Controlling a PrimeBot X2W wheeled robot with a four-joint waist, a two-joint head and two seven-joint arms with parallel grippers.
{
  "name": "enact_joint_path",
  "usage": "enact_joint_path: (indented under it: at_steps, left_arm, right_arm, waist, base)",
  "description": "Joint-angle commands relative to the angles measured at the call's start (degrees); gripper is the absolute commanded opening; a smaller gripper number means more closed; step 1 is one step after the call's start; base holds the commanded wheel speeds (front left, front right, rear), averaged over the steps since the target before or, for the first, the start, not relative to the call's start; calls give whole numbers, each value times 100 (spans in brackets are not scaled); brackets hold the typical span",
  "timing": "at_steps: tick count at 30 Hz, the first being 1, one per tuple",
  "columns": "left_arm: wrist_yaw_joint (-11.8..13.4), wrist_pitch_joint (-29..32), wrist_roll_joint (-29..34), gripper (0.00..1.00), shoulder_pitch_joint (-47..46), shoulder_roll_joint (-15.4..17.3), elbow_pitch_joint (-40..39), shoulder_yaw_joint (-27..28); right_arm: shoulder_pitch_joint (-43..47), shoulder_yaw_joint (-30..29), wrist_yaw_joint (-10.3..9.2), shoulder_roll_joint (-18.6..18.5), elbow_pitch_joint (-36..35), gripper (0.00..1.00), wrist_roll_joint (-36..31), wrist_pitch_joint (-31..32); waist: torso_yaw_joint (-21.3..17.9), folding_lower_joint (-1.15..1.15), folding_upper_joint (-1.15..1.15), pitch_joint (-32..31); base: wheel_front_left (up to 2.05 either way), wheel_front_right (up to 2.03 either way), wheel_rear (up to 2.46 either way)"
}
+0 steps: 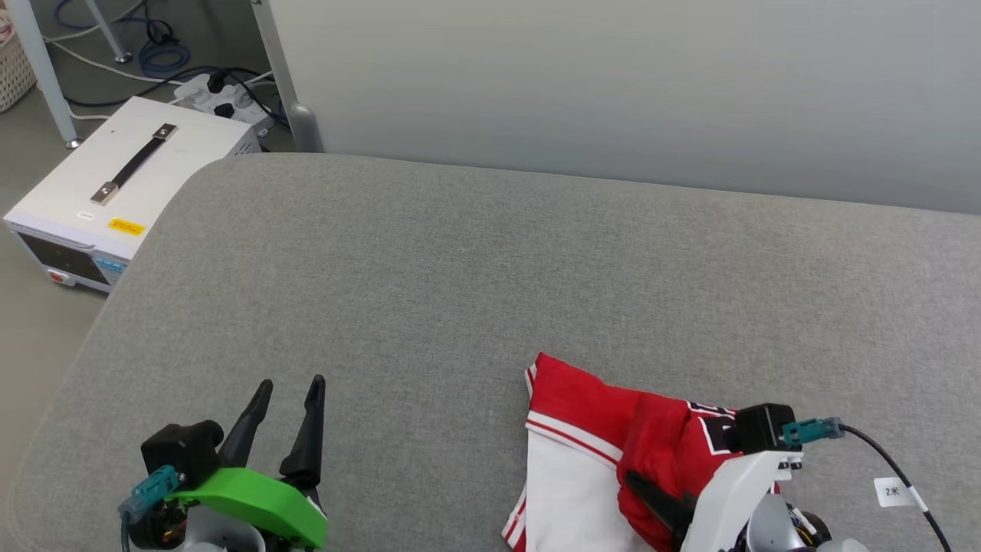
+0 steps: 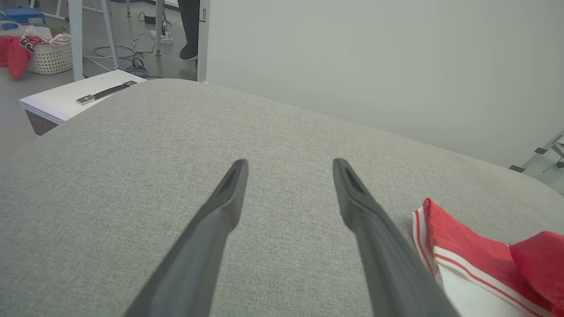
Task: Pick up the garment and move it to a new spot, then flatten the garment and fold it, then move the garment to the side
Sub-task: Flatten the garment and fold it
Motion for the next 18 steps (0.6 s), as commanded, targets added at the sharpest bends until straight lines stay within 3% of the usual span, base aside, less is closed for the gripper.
enact_joint_path:
  at_steps: [1, 7, 8, 9, 18]
  left_arm:
    - [-17, -20, 36, 100, 25, -1, 15, -12]
    - [-7, -4, 39, 100, 9, -3, -32, -55]
    - [-8, -3, 39, 100, 7, -2, -29, -61]
    - [-8, -1, 37, 100, 3, -2, -22, -66]
    - [23, 26, 33, 100, 58, 39, 15, -102]
  right_arm:
    - [-153, 73, -3, -7, 110, 0, 109, -159]
    - [-419, 369, -3, -7, 639, 0, 279, -664]
    - [-457, 396, -3, -7, 728, 29, 262, -726]
    - [-500, 413, -3, -7, 850, 100, 222, -796]
    - [-633, 1066, -3, -6, 986, 100, 590, -939]
  waist:
    - [26, 0, 0, -11]
    - [74, 0, 0, 42]
    - [78, 0, 0, 44]
    - [83, 0, 0, 43]
    - [27, 0, 0, -137]
  base:
    - [0, 0, 0]
    - [0, 0, 0]
    - [0, 0, 0]
    - [0, 0, 0]
    - [0, 0, 0]
